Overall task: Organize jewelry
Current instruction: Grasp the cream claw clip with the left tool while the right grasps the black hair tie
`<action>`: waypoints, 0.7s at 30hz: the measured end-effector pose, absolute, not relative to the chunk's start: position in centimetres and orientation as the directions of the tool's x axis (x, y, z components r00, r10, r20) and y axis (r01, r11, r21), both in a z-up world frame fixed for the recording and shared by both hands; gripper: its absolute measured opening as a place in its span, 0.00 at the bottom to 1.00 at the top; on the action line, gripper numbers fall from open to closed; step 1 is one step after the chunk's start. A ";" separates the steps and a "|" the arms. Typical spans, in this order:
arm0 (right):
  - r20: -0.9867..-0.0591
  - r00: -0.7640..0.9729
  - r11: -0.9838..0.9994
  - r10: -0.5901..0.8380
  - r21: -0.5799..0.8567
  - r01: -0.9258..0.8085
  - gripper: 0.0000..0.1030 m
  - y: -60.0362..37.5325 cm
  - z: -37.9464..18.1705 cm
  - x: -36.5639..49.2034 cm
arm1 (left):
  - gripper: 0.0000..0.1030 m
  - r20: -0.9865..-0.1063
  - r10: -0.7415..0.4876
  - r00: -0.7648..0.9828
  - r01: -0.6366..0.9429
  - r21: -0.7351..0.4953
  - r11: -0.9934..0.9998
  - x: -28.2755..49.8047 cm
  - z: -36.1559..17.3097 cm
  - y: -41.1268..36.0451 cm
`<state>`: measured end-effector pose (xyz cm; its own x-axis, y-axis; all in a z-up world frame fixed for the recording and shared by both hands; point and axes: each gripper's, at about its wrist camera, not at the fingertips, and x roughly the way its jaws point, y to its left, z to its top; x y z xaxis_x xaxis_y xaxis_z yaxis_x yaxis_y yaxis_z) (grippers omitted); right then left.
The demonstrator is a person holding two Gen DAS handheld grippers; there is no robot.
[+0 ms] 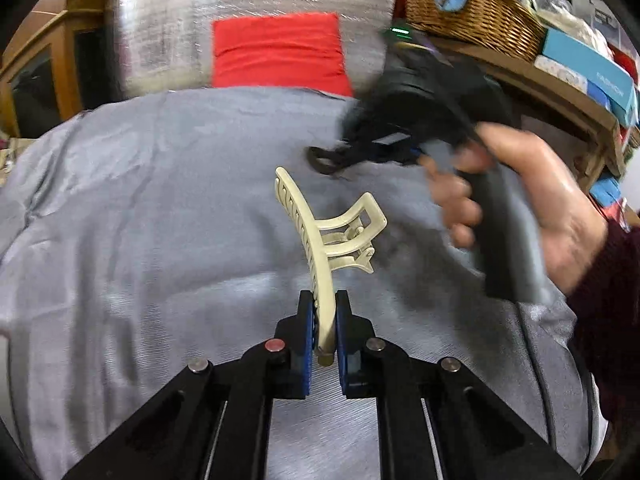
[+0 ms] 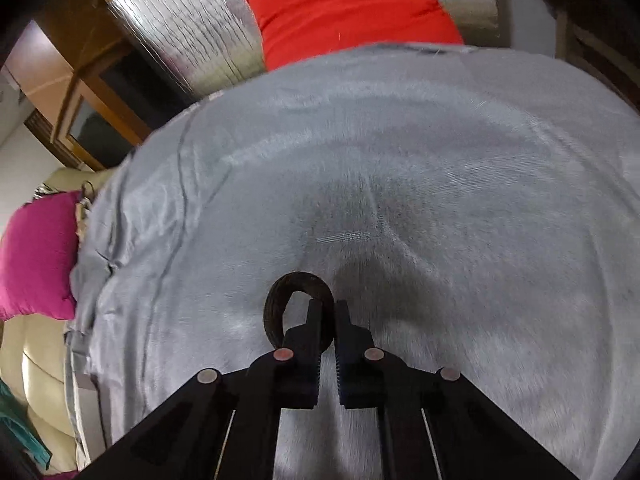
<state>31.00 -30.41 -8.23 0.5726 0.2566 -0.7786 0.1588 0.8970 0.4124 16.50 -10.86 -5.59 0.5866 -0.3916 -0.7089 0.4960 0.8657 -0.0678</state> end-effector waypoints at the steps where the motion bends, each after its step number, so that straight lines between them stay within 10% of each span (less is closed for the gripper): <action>1: -0.769 0.583 0.892 0.262 0.423 0.158 0.06 -30.5 -7.8 30.1 | 0.10 -0.701 -0.383 0.602 0.478 -0.068 0.875 16.3 -5.1 -10.1; 21: -0.658 0.688 0.901 0.305 0.434 0.016 0.06 -19.7 -1.0 11.5 | 0.10 -0.631 -0.188 0.753 0.252 0.014 0.968 9.4 -0.3 1.8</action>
<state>11.50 -19.68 -1.00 0.6882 0.3050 -0.6583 0.0158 0.9008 0.4338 9.35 1.83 -0.32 0.7529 -0.1875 -0.6308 0.2524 0.9675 0.0136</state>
